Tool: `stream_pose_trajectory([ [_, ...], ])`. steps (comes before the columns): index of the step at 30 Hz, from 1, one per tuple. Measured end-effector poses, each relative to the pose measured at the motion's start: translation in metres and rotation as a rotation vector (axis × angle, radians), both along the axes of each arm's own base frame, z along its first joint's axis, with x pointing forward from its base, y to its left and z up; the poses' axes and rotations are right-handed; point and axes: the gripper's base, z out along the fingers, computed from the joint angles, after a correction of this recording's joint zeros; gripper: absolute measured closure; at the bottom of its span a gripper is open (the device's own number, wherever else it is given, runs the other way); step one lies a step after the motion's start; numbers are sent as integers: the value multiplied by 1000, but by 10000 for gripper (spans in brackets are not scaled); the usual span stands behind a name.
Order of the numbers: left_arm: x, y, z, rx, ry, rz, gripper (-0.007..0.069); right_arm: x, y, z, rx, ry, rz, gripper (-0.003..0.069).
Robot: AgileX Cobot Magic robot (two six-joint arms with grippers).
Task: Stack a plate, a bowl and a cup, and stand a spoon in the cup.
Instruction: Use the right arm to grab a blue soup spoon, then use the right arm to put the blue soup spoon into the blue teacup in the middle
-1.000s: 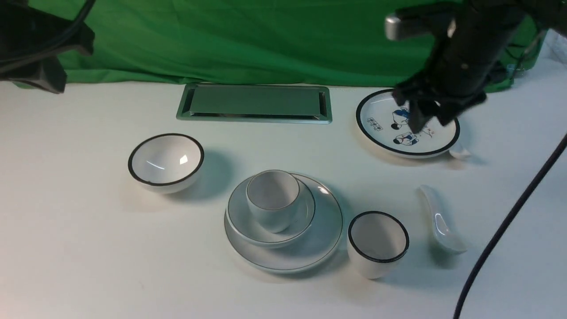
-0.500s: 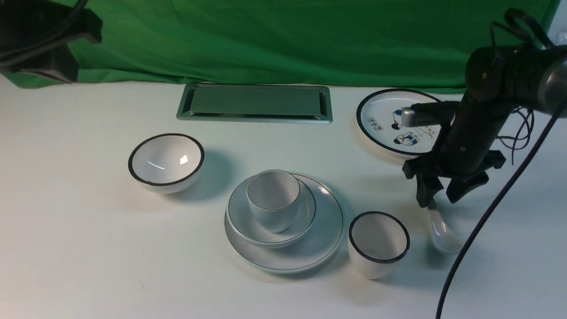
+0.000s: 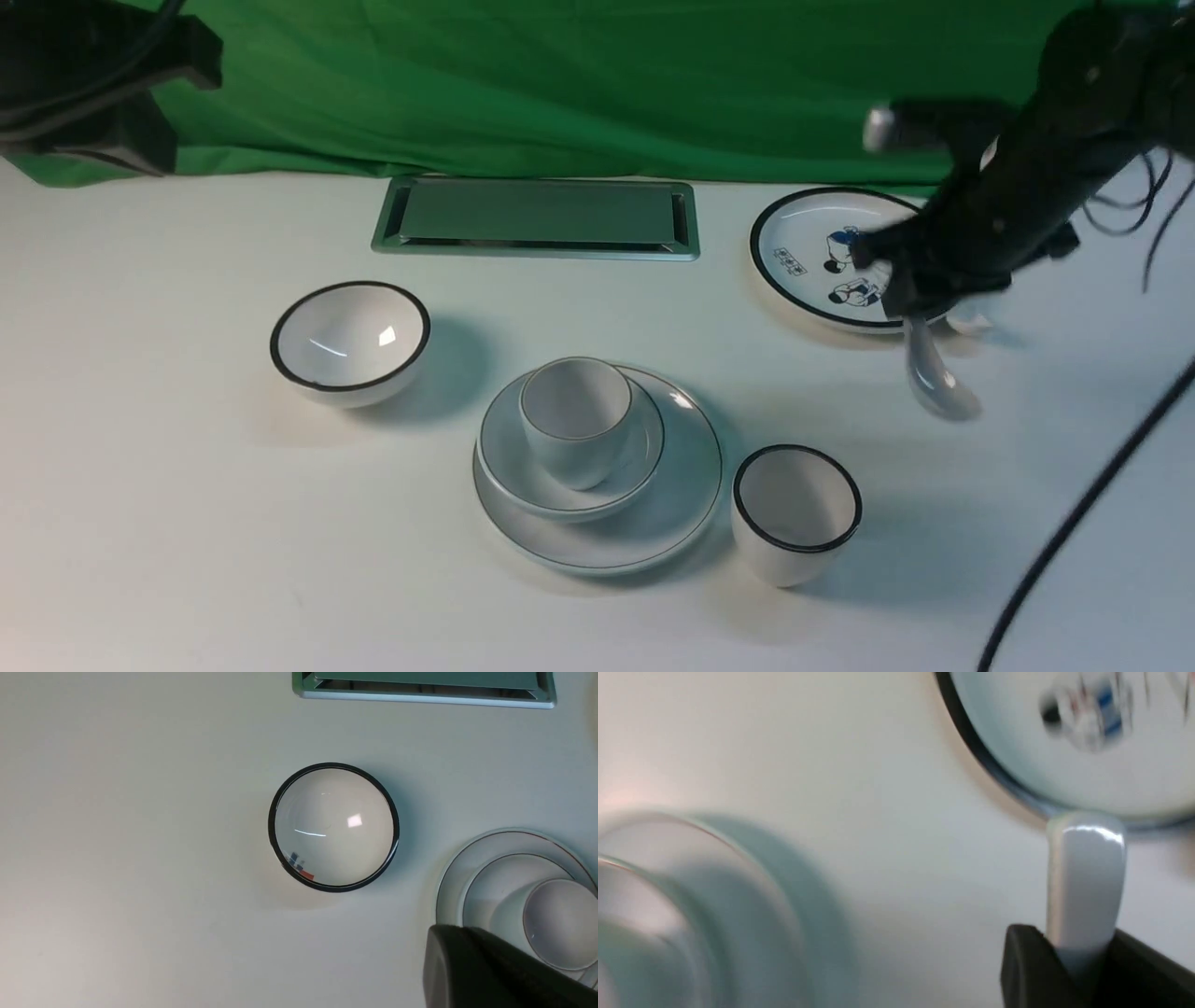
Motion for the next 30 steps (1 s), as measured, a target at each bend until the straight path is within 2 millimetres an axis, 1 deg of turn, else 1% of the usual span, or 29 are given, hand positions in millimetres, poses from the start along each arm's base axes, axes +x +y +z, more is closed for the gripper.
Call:
stream_pose_trajectory([
  [1,0,0,0,-3,0,-6,620,-7,6,8,32,-44,10,491],
  [2,-1,-1,1,-4,-2,-14,620,-16,17,20,83,-152,26,491],
  [3,-1,-1,1,-1,-5,-22,620,-26,29,27,123,-258,42,491],
  [4,-1,-1,2,0,-16,-25,620,-39,48,26,166,-385,60,491],
  [5,-2,-1,4,-1,-32,-25,620,-48,58,25,191,-455,69,491],
  [6,-3,-1,6,-3,-52,-25,620,-59,75,16,219,-538,87,491],
  [9,-7,-1,7,-15,-92,-24,620,-82,107,-5,259,-690,138,491],
  [10,-8,-2,6,-27,-100,-25,620,-91,118,-16,260,-726,163,491],
  [11,-8,-2,5,-28,-98,-25,620,-92,120,-17,262,-734,168,491],
  [12,-9,-2,1,-34,-96,-27,620,-102,134,-23,271,-788,206,491],
  [13,-9,-2,-2,-33,-90,-30,620,-106,142,-26,274,-814,225,491],
  [17,-9,-3,-17,-32,-51,-39,620,-107,164,-37,256,-886,275,491],
  [19,-10,-3,-22,-36,-34,-43,620,-105,168,-40,248,-889,283,491],
  [22,-11,-5,-33,-40,-3,-63,620,-102,172,-48,235,-878,288,491],
  [25,-13,-5,-38,-42,3,-63,620,-102,173,-53,223,-852,297,491],
  [28,-14,-5,-39,-42,-3,-62,620,-102,174,-59,209,-821,309,491],
  [30,-14,-5,-38,-44,-23,-60,620,-101,176,-68,182,-810,326,491],
])
